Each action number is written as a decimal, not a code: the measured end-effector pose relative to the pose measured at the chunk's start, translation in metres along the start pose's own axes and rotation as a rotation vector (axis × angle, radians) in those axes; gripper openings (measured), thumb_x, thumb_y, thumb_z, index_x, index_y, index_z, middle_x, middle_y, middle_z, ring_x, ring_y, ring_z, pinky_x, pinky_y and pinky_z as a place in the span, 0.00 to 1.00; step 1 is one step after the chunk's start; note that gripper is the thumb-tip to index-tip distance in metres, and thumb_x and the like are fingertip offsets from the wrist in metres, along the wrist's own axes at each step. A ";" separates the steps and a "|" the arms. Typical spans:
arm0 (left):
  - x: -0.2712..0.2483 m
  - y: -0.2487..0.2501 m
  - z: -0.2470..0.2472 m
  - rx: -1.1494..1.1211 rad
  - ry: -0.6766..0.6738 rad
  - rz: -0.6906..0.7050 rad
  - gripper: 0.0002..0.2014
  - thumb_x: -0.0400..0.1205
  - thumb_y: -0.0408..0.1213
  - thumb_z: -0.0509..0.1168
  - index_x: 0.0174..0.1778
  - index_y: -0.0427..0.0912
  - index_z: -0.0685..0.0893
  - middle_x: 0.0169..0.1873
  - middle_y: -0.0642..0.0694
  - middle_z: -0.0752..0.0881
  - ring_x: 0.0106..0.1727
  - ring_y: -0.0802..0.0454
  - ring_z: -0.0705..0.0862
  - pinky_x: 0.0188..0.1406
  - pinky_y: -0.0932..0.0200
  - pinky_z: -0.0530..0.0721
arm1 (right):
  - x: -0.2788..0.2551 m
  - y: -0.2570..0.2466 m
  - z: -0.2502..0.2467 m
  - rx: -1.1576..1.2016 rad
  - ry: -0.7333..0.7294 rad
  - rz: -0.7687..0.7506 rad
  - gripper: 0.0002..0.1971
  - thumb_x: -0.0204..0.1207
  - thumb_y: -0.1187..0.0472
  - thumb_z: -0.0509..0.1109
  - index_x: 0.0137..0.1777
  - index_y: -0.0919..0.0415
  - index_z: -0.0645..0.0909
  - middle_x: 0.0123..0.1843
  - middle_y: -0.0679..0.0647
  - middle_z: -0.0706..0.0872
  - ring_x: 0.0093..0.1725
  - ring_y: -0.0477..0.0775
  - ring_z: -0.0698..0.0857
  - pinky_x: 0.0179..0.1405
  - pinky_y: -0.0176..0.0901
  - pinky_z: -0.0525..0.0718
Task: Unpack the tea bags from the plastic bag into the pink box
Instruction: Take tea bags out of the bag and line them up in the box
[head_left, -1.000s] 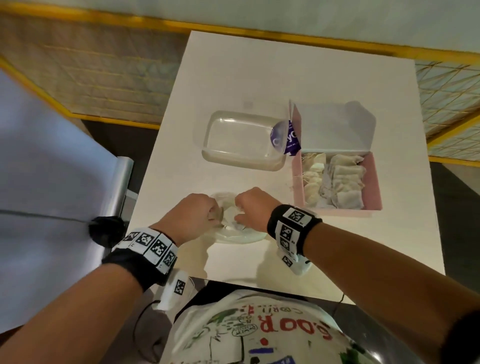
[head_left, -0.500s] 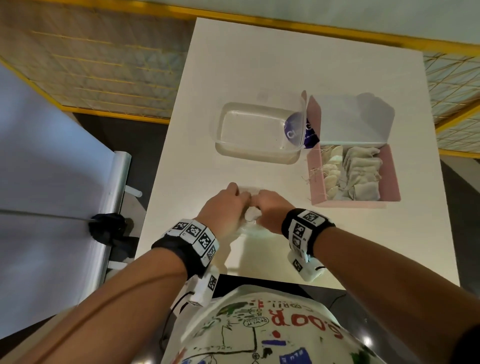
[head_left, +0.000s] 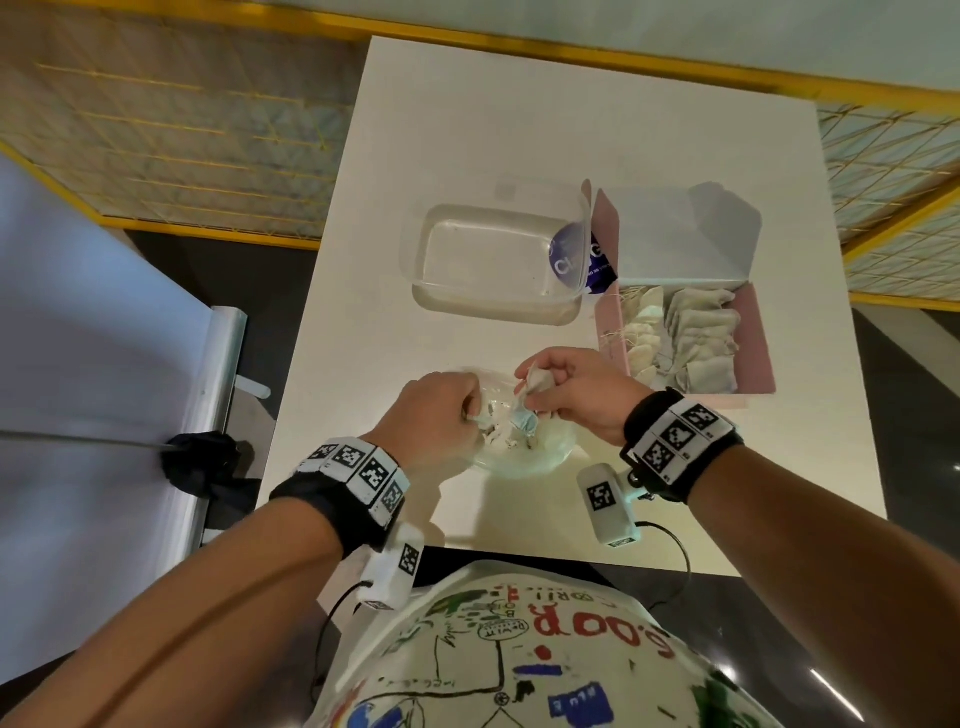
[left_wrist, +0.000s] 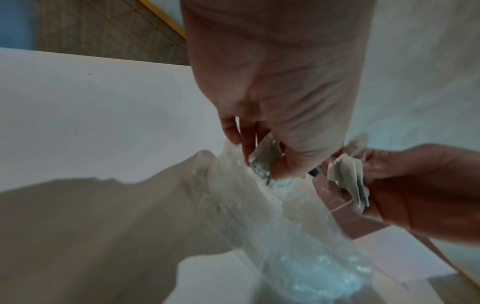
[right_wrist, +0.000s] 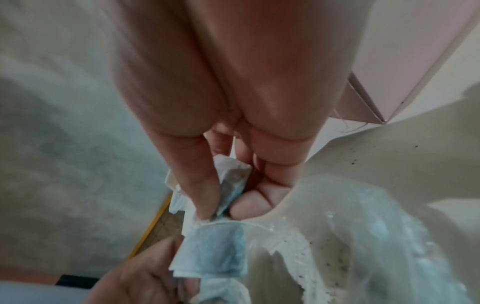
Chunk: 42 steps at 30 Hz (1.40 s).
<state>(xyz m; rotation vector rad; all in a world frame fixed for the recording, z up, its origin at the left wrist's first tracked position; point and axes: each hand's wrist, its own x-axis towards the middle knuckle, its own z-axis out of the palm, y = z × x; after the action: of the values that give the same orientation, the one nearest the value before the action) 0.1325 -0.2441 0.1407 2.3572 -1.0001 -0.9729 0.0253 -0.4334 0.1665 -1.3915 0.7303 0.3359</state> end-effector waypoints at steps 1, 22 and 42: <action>-0.002 0.001 -0.004 -0.140 0.025 0.000 0.12 0.72 0.33 0.73 0.37 0.52 0.76 0.36 0.55 0.83 0.40 0.51 0.83 0.38 0.58 0.80 | -0.001 0.000 -0.002 0.041 -0.006 0.002 0.17 0.70 0.80 0.76 0.56 0.65 0.84 0.46 0.61 0.89 0.36 0.49 0.86 0.31 0.36 0.81; -0.025 0.034 -0.038 -0.831 0.035 -0.143 0.08 0.83 0.24 0.65 0.51 0.29 0.91 0.39 0.41 0.91 0.39 0.52 0.87 0.39 0.58 0.85 | -0.024 -0.054 0.011 -0.122 0.105 -0.345 0.06 0.75 0.60 0.79 0.43 0.62 0.87 0.38 0.54 0.86 0.36 0.45 0.81 0.34 0.36 0.79; -0.026 0.043 -0.056 -0.886 0.031 -0.043 0.09 0.86 0.32 0.69 0.59 0.39 0.92 0.56 0.32 0.91 0.50 0.44 0.86 0.53 0.47 0.84 | -0.030 -0.071 0.023 -0.283 0.104 -0.359 0.18 0.75 0.65 0.78 0.63 0.58 0.82 0.32 0.55 0.84 0.31 0.47 0.84 0.38 0.44 0.83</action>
<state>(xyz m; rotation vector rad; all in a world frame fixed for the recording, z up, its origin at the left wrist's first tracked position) 0.1402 -0.2489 0.2156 1.6366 -0.3641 -1.0917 0.0532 -0.4175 0.2404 -1.7853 0.5153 0.0846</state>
